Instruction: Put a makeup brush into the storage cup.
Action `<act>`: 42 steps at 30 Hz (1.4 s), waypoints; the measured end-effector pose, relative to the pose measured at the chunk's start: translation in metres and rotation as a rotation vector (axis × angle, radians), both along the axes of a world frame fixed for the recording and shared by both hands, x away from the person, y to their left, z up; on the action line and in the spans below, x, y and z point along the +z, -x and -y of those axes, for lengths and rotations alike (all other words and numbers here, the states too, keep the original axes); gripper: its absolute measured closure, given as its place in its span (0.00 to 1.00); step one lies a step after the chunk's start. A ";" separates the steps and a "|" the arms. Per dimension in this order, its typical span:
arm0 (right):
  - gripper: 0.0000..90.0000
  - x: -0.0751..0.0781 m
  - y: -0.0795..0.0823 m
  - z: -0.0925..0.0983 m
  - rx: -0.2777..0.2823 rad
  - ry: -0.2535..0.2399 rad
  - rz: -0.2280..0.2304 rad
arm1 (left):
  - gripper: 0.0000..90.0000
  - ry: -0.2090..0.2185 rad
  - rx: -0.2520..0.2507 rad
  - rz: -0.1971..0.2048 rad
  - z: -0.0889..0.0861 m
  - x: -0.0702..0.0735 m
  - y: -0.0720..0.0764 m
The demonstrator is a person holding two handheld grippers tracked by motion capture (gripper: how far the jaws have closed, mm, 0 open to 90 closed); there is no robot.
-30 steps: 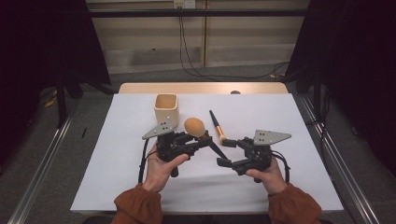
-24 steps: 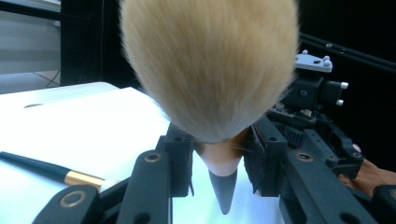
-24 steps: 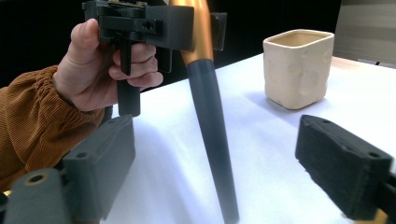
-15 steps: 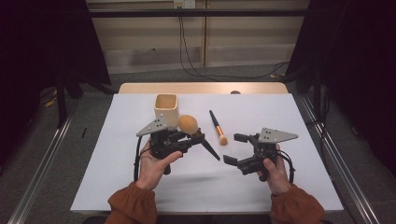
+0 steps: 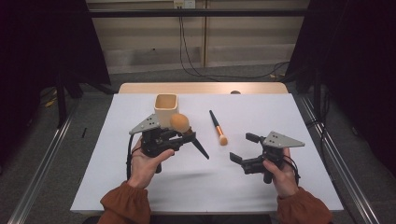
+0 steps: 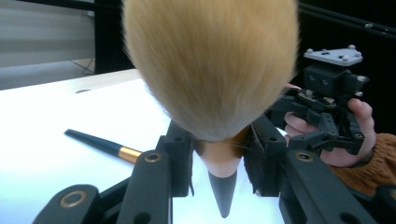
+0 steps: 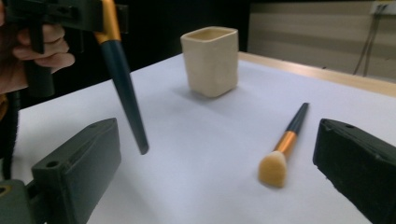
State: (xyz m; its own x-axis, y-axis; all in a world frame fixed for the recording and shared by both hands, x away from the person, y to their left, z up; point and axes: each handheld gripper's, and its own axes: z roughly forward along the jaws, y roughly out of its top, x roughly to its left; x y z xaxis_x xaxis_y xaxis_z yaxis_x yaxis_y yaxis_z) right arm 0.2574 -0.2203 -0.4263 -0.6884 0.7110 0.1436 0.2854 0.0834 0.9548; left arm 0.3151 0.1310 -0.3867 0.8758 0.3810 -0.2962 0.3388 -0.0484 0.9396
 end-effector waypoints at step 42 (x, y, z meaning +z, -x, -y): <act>0.00 -0.021 0.032 0.052 -0.207 0.050 0.073 | 0.73 -0.149 0.226 0.015 -0.072 0.041 -0.037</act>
State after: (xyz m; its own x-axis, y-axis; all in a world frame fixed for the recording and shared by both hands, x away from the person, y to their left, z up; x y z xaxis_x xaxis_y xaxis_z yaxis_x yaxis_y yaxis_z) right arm 0.2252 -0.2728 -0.4468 -0.5339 0.8434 0.0599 0.2313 0.0776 0.9698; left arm 0.3517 0.2028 -0.3453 0.7675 0.6058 -0.2096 0.3424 -0.1109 0.9330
